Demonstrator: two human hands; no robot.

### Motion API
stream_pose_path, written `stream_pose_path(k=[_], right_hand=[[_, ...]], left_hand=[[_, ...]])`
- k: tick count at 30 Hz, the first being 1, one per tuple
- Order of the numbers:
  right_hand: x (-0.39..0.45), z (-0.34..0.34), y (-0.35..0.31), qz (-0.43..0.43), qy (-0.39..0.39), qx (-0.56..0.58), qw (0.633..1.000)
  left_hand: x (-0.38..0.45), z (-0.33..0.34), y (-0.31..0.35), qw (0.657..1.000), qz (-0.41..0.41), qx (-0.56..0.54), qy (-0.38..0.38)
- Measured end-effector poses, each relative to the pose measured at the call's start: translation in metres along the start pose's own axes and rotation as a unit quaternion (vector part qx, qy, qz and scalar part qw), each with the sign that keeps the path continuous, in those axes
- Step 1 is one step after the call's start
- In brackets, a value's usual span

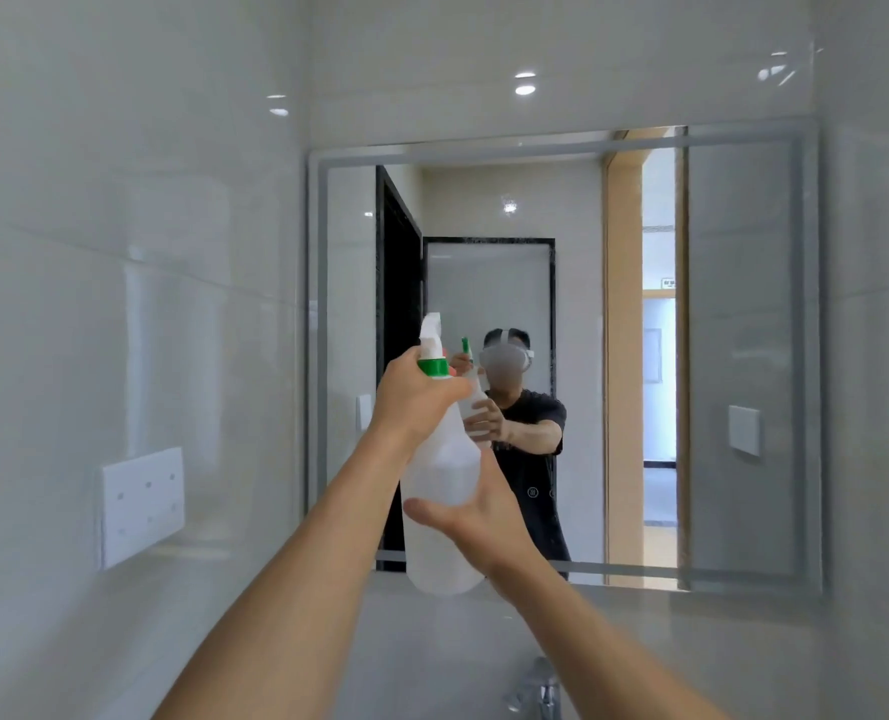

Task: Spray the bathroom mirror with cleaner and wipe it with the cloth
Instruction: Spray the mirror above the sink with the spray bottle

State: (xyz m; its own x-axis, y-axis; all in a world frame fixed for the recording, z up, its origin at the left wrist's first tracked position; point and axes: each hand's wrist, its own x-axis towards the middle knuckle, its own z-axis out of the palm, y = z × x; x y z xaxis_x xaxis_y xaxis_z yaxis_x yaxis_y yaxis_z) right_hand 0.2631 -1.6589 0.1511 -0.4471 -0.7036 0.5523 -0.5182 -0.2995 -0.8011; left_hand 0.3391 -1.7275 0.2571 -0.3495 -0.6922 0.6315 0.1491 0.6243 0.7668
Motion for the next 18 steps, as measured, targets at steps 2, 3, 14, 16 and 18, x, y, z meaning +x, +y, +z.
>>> stream_pose_path(k=[2,3,14,16,18], right_hand=[[0.006,0.004,-0.005,-0.004,-0.004,0.0,1.0],[0.008,0.005,-0.007,-0.004,-0.009,0.001,1.0],[0.027,0.015,-0.02,-0.021,-0.001,-0.02,1.0],[0.033,0.014,-0.026,-0.031,0.005,-0.026,0.999],[0.037,0.011,-0.033,-0.042,0.015,-0.025,0.999]], left_hand=[[0.005,-0.004,0.0,0.999,0.002,0.014,0.037],[0.007,-0.006,0.0,0.998,0.003,0.02,0.052],[0.027,-0.025,-0.001,0.999,0.004,-0.034,0.028],[0.033,-0.027,0.005,0.998,0.017,-0.054,0.028],[0.039,-0.027,0.012,0.997,0.03,-0.073,0.023]])
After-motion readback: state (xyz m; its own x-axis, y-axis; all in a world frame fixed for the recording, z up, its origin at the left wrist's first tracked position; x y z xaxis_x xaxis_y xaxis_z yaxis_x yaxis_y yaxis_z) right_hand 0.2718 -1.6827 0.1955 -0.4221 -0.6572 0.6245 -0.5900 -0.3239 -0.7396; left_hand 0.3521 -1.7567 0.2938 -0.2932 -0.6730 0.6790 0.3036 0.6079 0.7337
